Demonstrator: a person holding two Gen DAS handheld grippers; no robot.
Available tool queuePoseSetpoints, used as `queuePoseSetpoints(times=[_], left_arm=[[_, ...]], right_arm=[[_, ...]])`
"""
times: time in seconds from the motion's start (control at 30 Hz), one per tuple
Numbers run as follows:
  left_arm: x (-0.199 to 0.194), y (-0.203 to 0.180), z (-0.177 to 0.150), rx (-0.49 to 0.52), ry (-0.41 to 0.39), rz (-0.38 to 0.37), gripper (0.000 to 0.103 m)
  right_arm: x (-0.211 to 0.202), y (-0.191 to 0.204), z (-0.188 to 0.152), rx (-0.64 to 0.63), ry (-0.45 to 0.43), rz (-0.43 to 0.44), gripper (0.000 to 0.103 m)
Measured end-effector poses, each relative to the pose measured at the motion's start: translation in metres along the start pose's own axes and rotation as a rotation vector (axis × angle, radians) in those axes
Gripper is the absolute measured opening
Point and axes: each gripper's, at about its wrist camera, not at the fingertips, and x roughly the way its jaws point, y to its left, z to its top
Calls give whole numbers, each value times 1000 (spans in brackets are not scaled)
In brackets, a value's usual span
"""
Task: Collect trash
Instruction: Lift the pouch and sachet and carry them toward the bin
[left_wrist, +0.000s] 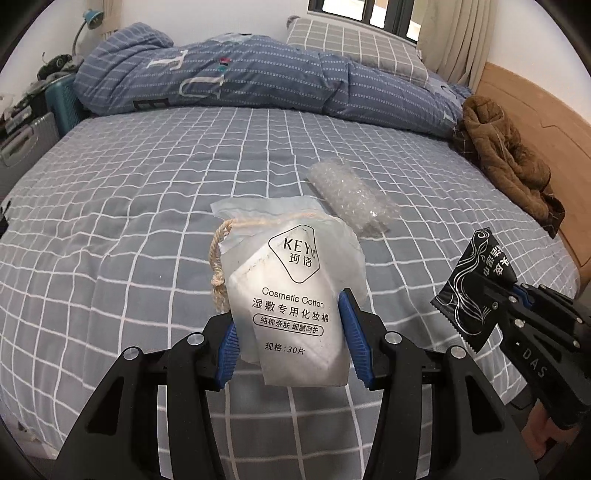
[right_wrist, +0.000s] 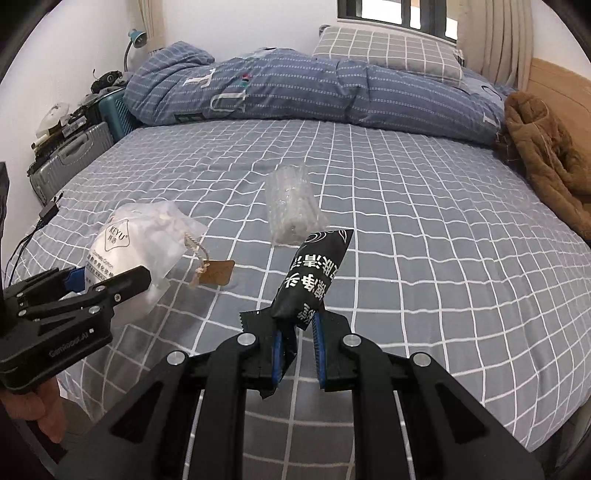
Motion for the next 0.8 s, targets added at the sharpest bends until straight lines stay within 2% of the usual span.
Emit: queuePoseSetpoints(times=[0.17, 0.43, 0.8], left_arm=[[-4, 1, -16, 1, 15, 9, 49], [-31, -2, -33, 2, -21, 21, 49], [-57, -7, -54, 1, -32, 11, 49]], right_arm=[[-12, 2, -12, 16, 1, 7, 13], [-36, 13, -20, 29, -27, 22, 13], [-63, 23, -31, 19, -50, 29, 13]])
